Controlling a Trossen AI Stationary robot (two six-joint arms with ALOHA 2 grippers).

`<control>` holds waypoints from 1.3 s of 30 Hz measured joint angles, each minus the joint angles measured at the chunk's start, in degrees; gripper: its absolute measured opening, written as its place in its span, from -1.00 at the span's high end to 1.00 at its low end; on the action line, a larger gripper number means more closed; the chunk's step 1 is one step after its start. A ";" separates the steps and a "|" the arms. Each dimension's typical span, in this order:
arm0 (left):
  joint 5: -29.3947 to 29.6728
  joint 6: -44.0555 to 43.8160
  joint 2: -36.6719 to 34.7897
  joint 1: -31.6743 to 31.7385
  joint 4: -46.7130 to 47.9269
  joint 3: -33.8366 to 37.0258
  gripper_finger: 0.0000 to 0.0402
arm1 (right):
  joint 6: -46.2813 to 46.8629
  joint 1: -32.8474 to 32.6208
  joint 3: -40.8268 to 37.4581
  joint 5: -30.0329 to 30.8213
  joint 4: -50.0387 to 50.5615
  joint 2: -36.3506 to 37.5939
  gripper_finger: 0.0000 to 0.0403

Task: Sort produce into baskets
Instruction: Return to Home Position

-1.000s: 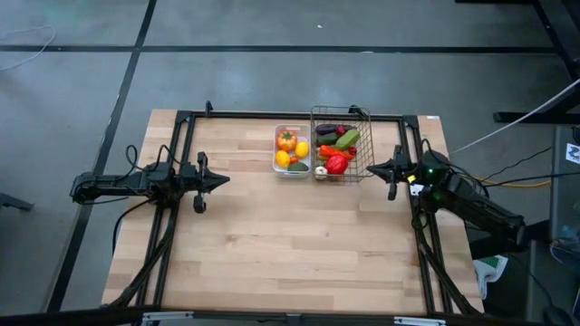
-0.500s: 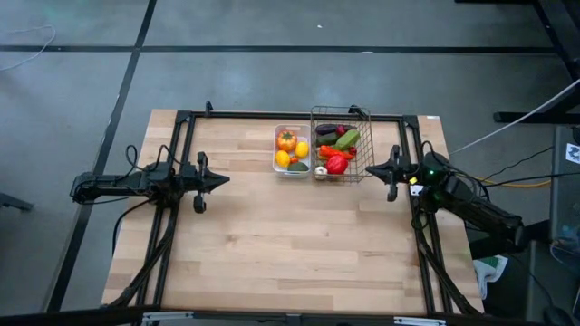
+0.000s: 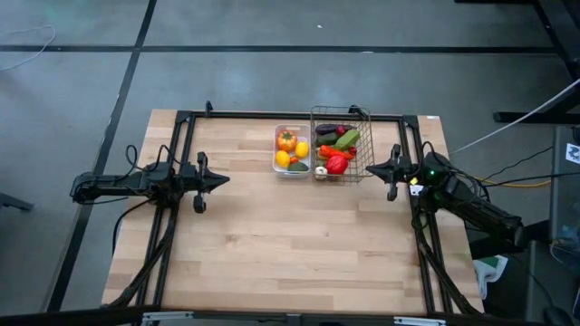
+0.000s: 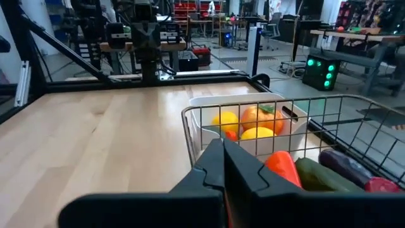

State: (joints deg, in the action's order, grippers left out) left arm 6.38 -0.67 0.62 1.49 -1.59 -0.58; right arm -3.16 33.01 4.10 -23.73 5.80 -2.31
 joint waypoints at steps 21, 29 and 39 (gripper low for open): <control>0.01 0.01 0.00 0.01 0.01 0.02 0.97 | 1.51 -0.02 -0.22 -4.42 -2.57 0.02 0.99; 0.00 0.02 0.00 0.00 0.00 0.02 0.97 | 1.49 -0.02 -0.22 -7.91 -2.58 0.02 0.99; -0.01 0.02 0.00 -0.01 0.01 0.02 0.97 | 6.01 -0.02 -2.84 -10.49 -9.40 1.05 0.99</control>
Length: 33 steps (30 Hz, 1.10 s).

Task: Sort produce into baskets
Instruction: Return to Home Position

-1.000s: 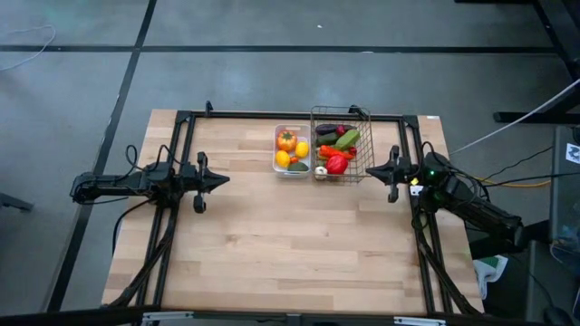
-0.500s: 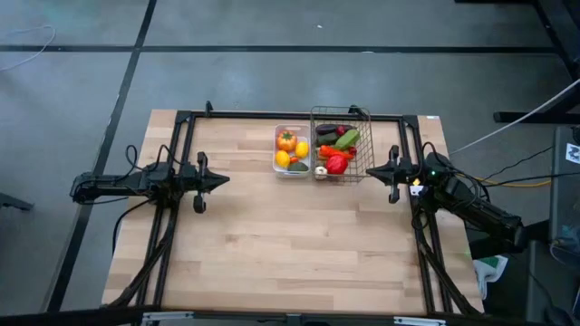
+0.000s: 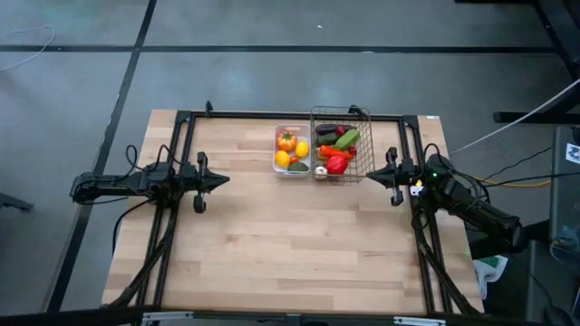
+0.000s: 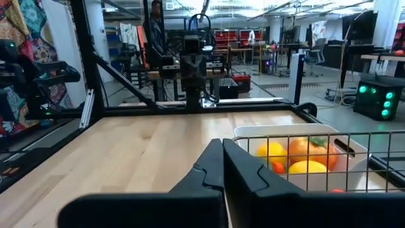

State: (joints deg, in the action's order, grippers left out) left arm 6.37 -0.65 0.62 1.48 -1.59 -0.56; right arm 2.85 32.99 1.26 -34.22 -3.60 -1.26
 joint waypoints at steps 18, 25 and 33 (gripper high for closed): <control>0.00 -0.02 0.00 0.00 0.00 0.02 0.97 | -0.24 0.02 -0.11 4.44 0.16 -0.48 0.99; 0.00 0.00 0.00 0.01 0.00 0.02 0.97 | -0.22 0.02 -0.13 4.52 0.13 -0.48 0.99; 0.02 0.00 0.00 0.02 -0.01 0.02 0.97 | -0.17 -1.28 -0.17 5.35 0.07 -0.46 0.99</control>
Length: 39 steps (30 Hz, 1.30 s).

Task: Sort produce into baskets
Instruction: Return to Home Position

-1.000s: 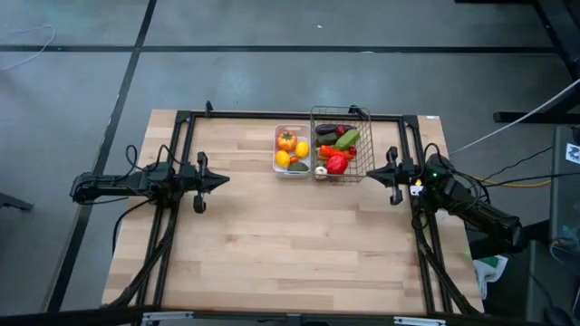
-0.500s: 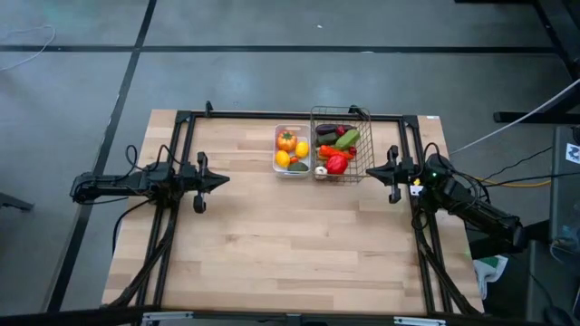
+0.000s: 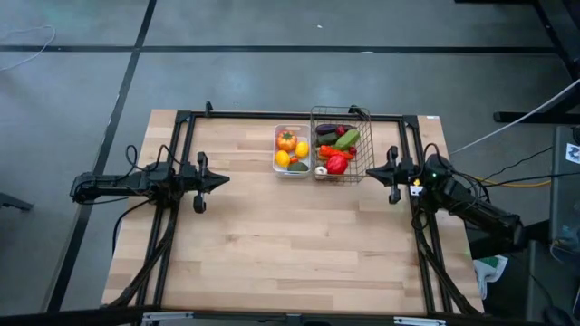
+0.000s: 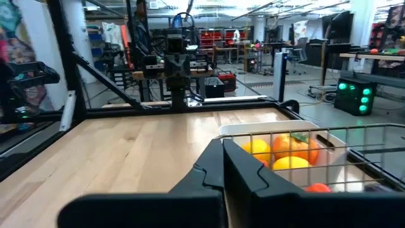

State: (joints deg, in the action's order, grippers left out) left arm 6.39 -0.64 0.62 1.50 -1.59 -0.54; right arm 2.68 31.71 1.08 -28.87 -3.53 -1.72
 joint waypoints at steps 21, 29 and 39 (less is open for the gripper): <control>0.00 -0.02 0.02 -0.02 0.01 0.02 0.97 | 0.05 -10.39 -0.06 0.34 -0.41 1.52 0.99; -0.02 0.00 0.00 -0.02 -0.01 0.04 0.97 | 0.04 -10.39 -0.13 0.29 -0.93 1.55 0.99; 0.00 0.00 0.02 0.00 -0.01 0.04 0.97 | 0.04 -10.39 -0.13 0.23 -0.94 1.55 0.99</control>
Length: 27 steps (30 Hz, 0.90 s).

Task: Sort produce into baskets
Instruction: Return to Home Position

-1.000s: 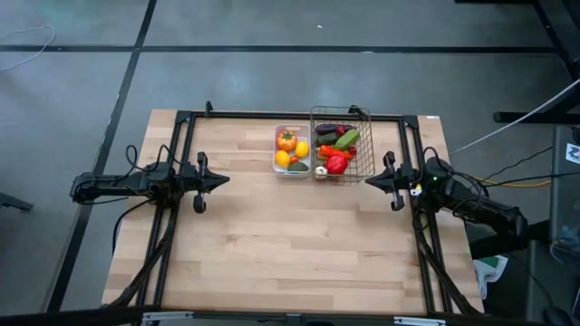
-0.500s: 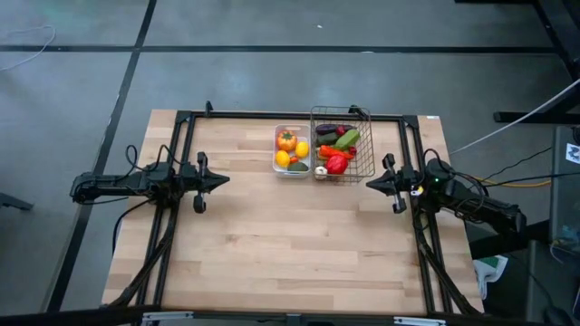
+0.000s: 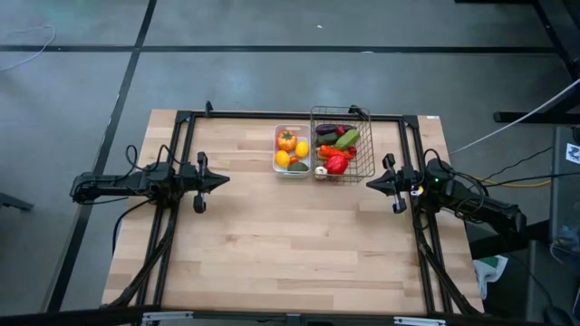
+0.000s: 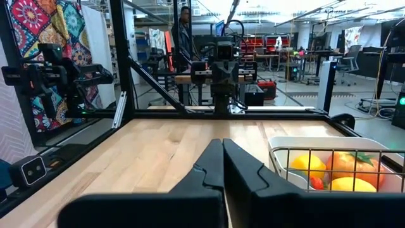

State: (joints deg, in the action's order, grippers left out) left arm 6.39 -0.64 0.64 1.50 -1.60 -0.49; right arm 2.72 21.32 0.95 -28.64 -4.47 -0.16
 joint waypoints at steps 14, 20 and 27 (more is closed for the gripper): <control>-0.02 0.00 -0.02 -0.01 0.02 0.00 0.97 | -0.02 0.00 0.02 -0.04 -0.06 0.00 0.99; 0.00 -0.01 -0.01 -0.01 0.02 0.00 0.97 | 1.44 -1.84 0.02 5.34 0.16 0.00 0.99; 0.00 -0.02 -0.02 0.00 0.02 0.00 0.97 | 2.99 -11.30 0.07 27.20 3.64 0.00 0.99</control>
State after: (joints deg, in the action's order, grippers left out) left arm 6.39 -0.67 0.62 1.50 -1.58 -0.49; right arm 5.71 10.03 1.03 -1.45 -0.83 -0.16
